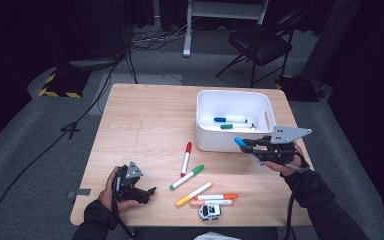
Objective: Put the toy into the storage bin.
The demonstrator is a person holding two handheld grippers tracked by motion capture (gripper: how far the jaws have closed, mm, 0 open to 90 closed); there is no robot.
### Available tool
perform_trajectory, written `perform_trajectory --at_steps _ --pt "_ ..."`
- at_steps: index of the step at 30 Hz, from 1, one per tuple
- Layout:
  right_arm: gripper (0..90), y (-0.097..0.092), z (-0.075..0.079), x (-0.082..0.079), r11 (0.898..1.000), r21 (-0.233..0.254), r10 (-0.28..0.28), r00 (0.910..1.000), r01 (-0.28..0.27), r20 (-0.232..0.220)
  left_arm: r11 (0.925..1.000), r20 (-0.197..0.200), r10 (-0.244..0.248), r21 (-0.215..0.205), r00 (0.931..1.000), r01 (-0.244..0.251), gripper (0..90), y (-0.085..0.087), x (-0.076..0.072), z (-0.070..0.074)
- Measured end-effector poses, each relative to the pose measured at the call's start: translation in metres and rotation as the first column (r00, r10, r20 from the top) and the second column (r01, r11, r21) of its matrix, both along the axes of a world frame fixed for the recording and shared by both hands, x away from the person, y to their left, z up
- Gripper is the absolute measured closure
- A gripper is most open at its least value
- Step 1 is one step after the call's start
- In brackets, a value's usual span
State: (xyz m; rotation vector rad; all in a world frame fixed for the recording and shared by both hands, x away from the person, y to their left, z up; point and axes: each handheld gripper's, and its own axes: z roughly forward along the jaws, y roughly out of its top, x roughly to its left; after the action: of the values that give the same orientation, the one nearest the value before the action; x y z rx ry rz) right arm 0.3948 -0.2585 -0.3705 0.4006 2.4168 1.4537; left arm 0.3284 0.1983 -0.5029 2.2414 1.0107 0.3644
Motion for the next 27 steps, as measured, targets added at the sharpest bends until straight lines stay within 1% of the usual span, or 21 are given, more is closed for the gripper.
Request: perform_trajectory --at_steps 7,12,13,14,19,21,24,27 --pt "75.1 -0.010 0.025 0.003 1.000 -0.010 -0.018 0.9994 0.019 0.028 1.0000 0.000 0.000 0.000 1.0000 0.000 1.3 0.000 0.000 0.000" --pt "75.1 -0.014 0.037 0.007 0.999 -0.021 -0.031 0.9988 0.032 0.039 1.0000 -0.001 0.000 0.000 1.0000 0.000 1.3 0.000 0.000 0.000" --pt "75.1 -0.015 0.040 0.007 0.999 -0.018 -0.029 0.9990 0.030 0.034 1.0000 -0.001 0.000 0.000 1.0000 0.000 1.3 0.000 0.000 0.000" --pt "75.1 -0.016 0.042 0.008 0.999 -0.013 -0.030 0.9989 0.031 0.036 1.0000 0.000 0.000 0.000 1.0000 0.000 1.3 0.000 0.000 0.000" --pt "75.1 -0.015 0.053 0.011 0.999 -0.018 -0.032 0.9980 0.033 0.055 1.0000 0.000 0.000 0.000 1.0000 0.000 1.3 0.000 0.000 0.000" --pt "75.1 -0.014 0.056 0.012 0.999 -0.017 -0.034 0.9978 0.035 0.056 1.0000 0.000 0.000 0.000 1.0000 0.000 1.3 0.000 0.000 0.000" --pt "75.1 -0.011 0.060 0.017 0.999 -0.025 -0.036 0.9973 0.038 0.065 1.0000 -0.001 0.000 0.000 1.0000 0.000 1.3 0.000 0.000 0.000" --pt "75.1 -0.006 0.063 0.023 0.998 -0.039 -0.052 0.9961 0.055 0.071 1.0000 -0.001 0.000 0.000 1.0000 0.000 1.3 0.000 0.000 0.000"
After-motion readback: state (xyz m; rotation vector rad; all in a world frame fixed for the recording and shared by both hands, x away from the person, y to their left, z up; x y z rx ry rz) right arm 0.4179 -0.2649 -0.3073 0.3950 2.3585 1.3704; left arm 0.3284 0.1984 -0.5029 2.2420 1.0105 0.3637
